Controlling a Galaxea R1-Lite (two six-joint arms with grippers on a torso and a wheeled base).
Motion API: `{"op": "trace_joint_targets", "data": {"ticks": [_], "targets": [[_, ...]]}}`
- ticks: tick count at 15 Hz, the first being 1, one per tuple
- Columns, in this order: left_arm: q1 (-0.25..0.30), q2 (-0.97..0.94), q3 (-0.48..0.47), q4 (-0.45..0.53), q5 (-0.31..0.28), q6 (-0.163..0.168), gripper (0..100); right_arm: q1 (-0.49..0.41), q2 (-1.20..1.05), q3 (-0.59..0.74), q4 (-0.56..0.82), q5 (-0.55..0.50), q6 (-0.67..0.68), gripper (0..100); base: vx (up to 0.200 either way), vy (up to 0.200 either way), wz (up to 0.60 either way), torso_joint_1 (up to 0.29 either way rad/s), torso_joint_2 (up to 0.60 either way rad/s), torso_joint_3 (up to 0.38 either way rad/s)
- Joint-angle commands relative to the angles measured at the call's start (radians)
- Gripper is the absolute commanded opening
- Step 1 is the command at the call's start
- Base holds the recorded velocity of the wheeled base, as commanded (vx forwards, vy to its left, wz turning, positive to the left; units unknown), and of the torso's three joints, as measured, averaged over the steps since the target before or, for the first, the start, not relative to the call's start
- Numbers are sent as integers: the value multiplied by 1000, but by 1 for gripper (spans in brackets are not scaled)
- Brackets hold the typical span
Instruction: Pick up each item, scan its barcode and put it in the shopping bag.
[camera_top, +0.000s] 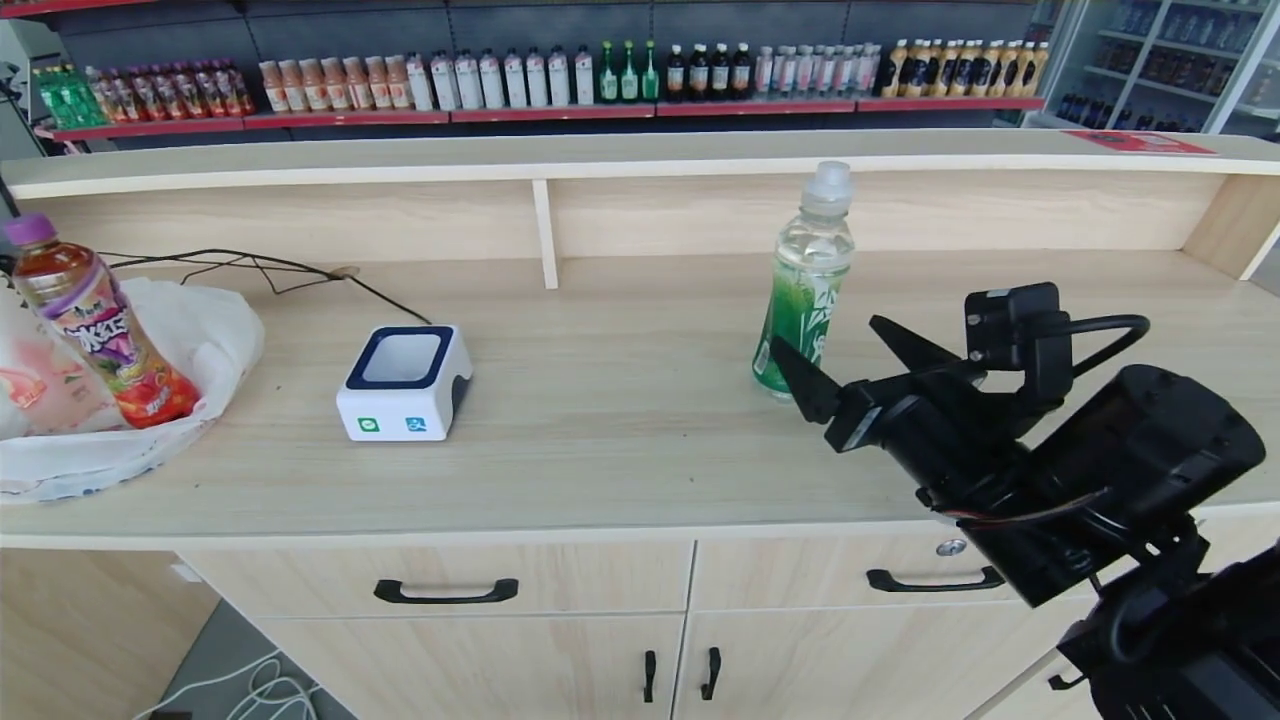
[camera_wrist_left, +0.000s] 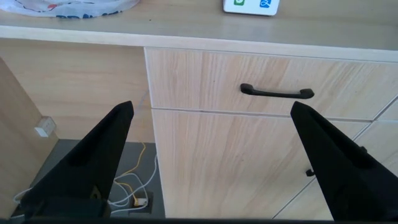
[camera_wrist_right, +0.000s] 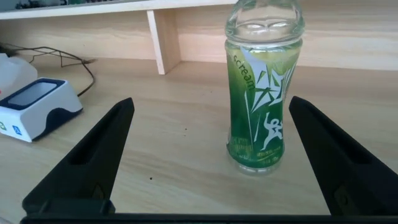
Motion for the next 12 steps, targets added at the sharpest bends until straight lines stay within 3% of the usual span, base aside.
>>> {"op": "trace_joint_targets", "data": {"ticks": [1, 4, 12], "targets": [[0, 0, 0, 0, 0, 0, 100, -7, 62, -39, -1, 1, 0, 100, 0, 0, 0, 0, 0, 0], [0, 0, 0, 0, 0, 0, 100, -27, 114, -125, -1, 1, -11, 100, 0, 0, 0, 0, 0, 0], [0, 0, 0, 0, 0, 0, 100, -96, 160, -188, -1, 2, -36, 100, 0, 0, 0, 0, 0, 0]]}}
